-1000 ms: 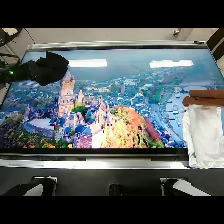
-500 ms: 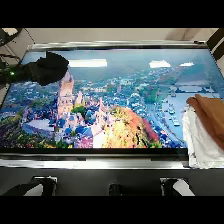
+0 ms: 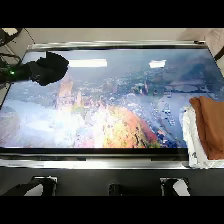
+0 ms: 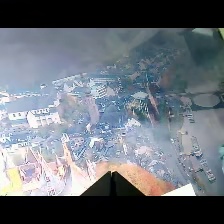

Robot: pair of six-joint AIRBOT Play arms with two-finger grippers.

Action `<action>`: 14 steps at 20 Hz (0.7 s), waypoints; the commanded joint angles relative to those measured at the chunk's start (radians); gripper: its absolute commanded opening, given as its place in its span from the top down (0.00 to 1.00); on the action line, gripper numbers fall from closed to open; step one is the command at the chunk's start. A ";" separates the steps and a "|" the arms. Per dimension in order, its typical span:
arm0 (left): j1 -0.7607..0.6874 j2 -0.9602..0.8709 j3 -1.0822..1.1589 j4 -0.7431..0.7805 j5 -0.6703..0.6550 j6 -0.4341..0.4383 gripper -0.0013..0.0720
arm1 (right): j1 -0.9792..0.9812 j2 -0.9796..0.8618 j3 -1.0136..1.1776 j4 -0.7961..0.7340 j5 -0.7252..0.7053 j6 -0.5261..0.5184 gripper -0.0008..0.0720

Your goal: Fold the shirts.

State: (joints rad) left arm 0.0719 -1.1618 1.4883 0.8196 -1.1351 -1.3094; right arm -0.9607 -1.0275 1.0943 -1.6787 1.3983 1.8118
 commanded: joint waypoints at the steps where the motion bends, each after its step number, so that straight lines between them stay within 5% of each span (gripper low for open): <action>1: -0.004 0.003 0.087 -0.032 0.024 -0.007 0.95 | 0.002 0.006 0.250 0.014 -0.167 -0.126 0.02; 3: -0.029 -0.003 0.211 0.076 0.098 -0.012 0.95 | 0.083 0.006 0.455 0.159 -0.373 -0.200 0.03; 5: -0.112 -0.021 0.325 0.457 0.153 -0.144 0.95 | 0.277 0.006 0.574 0.246 -0.521 -0.277 0.03; 7: -0.211 -0.055 0.352 0.874 0.107 -0.295 0.95 | 0.536 -0.001 0.589 0.253 -0.531 -0.270 0.03; 9: -0.254 -0.109 0.331 0.998 -0.080 -0.315 0.94 | 0.777 -0.058 0.578 0.236 -0.375 -0.198 0.03; 10: -0.254 -0.136 0.299 0.978 -0.191 -0.315 0.83 | 0.875 -0.106 0.565 0.203 -0.264 -0.146 0.03; 12: -0.254 -0.178 0.159 0.908 -0.431 -0.349 0.17 | 0.992 -0.222 0.533 0.187 -0.044 -0.064 0.03; 14: -0.254 -0.133 -0.061 0.793 -0.410 -0.351 0.16 | 1.048 -0.329 0.505 0.210 0.103 -0.010 0.05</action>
State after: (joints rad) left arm -0.1669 -1.2984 1.6234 1.6424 -1.3975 -1.6169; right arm -0.0692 -1.2270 1.6215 -1.4769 1.2514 1.7042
